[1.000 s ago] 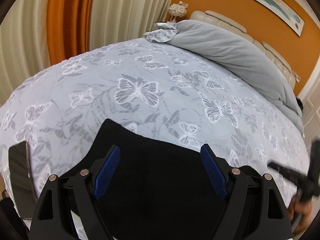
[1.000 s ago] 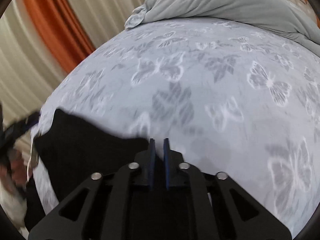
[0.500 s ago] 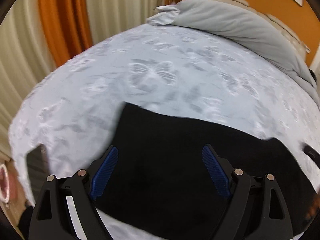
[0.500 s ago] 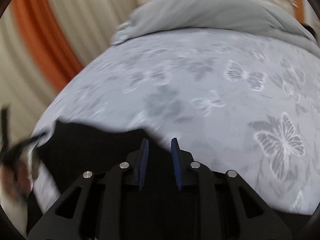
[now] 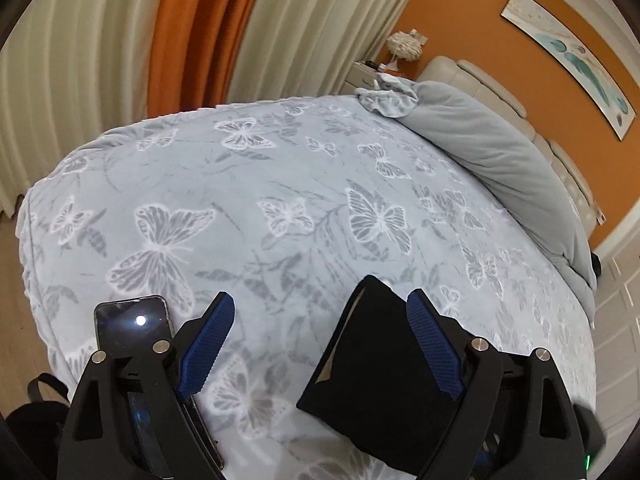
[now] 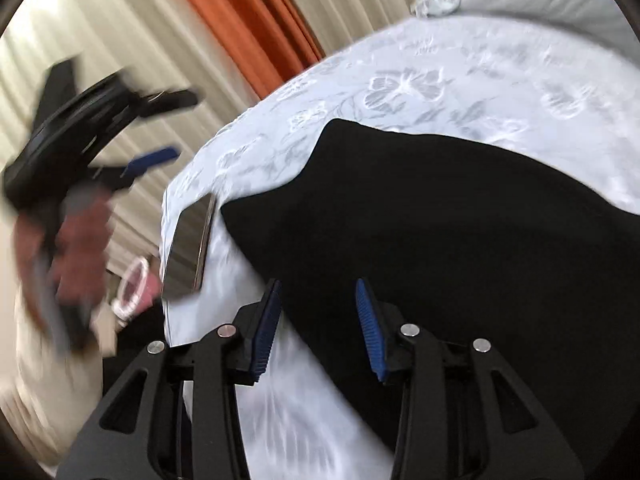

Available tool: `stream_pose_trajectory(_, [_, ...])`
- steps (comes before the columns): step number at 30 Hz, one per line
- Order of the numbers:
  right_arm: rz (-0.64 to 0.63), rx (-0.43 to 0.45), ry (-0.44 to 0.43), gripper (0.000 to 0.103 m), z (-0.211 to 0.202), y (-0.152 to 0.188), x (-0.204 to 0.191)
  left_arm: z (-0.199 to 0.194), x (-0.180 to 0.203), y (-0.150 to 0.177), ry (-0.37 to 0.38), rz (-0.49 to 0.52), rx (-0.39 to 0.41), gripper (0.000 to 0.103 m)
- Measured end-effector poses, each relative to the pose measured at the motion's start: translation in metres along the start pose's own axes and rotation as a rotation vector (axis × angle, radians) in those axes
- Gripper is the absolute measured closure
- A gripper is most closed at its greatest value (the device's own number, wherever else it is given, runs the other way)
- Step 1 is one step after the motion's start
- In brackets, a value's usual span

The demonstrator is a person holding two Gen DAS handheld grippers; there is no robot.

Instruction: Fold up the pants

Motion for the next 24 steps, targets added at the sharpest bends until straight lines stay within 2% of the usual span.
stream_pose_trajectory(1, [0.002, 0.006, 0.034, 0.065, 0.005, -0.002, -0.001, 0.003, 0.003, -0.001, 0.0, 0.004, -0.008, 0.018])
stream_pose_trajectory(3, [-0.094, 0.039, -0.014, 0.063, -0.002, 0.006, -0.034, 0.006, 0.006, -0.002, 0.007, 0.011, -0.018, 0.018])
stream_pose_trajectory(4, [-0.159, 0.057, -0.007, 0.056, -0.005, 0.012, -0.047, 0.006, 0.007, -0.002, 0.014, 0.013, -0.018, 0.018])
stream_pose_trajectory(5, [-0.265, 0.102, 0.047, 0.029, -0.008, 0.02, -0.063, 0.004, 0.009, -0.003, 0.031, 0.014, -0.01, 0.018])
stream_pose_trajectory(6, [-0.337, 0.134, 0.081, 0.011, -0.008, 0.024, -0.072, 0.003, 0.01, -0.005, 0.043, 0.017, -0.002, 0.018])
stream_pose_trajectory(7, [-0.429, 0.151, 0.115, 0.011, -0.003, 0.03, -0.085, 0.0, 0.011, -0.005, 0.051, 0.023, 0.008, 0.018])
stream_pose_trajectory(8, [-0.522, 0.136, 0.169, 0.012, 0.014, 0.037, -0.096, -0.003, 0.013, -0.007, 0.055, 0.033, 0.016, 0.018])
stream_pose_trajectory(9, [-0.554, 0.119, 0.218, 0.023, 0.029, 0.037, -0.098, -0.007, 0.016, -0.009, 0.059, 0.044, 0.027, 0.018])
stream_pose_trajectory(10, [-0.55, 0.092, 0.249, 0.04, 0.045, 0.031, -0.095, -0.012, 0.018, -0.011, 0.071, 0.042, 0.039, 0.018])
stream_pose_trajectory(11, [-0.515, 0.079, 0.289, 0.061, 0.056, 0.024, -0.086, -0.015, 0.02, -0.013, 0.085, 0.035, 0.05, 0.018])
stream_pose_trajectory(12, [-0.42, 0.095, 0.25, 0.077, 0.059, 0.008, -0.085, -0.022, 0.022, -0.015, 0.108, 0.016, 0.073, 0.018])
stream_pose_trajectory(13, [-0.325, 0.108, 0.183, 0.083, 0.052, -0.003, -0.085, -0.029, 0.024, -0.017, 0.128, -0.003, 0.098, 0.018])
stream_pose_trajectory(15, [-0.095, 0.175, -0.018, 0.083, 0.018, -0.028, -0.085, -0.045, 0.023, -0.022, 0.156, -0.034, 0.147, 0.018])
stream_pose_trajectory(17, [-0.011, 0.159, -0.067, 0.081, 0.021, -0.031, -0.074, -0.063, 0.024, -0.029, 0.193, -0.064, 0.209, 0.017])
stream_pose_trajectory(18, [0.017, 0.042, -0.055, 0.072, 0.05, -0.019, -0.067, -0.072, 0.026, -0.032, 0.223, -0.077, 0.247, 0.016])
stream_pose_trajectory(19, [0.023, -0.036, -0.056, 0.07, 0.069, -0.008, -0.062, -0.076, 0.03, -0.035, 0.244, -0.082, 0.267, 0.014])
stream_pose_trajectory(20, [0.003, 0.015, -0.093, 0.07, 0.062, -0.007, -0.062, -0.076, 0.034, -0.036, 0.259, -0.081, 0.274, 0.013])
stream_pose_trajectory(21, [0.013, 0.013, -0.116, 0.066, 0.047, -0.004, -0.061, -0.071, 0.043, -0.037, 0.273, -0.074, 0.262, 0.013])
stream_pose_trajectory(23, [0.126, -0.007, -0.211, 0.066, 0.004, -0.002, -0.043, -0.056, 0.063, -0.031, 0.283, -0.049, 0.212, 0.013])
stream_pose_trajectory(24, [0.153, 0.024, -0.212, 0.066, -0.02, -0.002, -0.026, -0.045, 0.077, -0.026, 0.284, -0.026, 0.172, 0.013])
Point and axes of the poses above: each gripper's, at about its wrist camera, not at the fingertips, and z roughly the way its jaws point, x to its right, y to its underside, the point moved 9 cm from there along z, roughly the way its jaws point, and after that the axes turned 15 degrees about z, right-handed, at the moved point
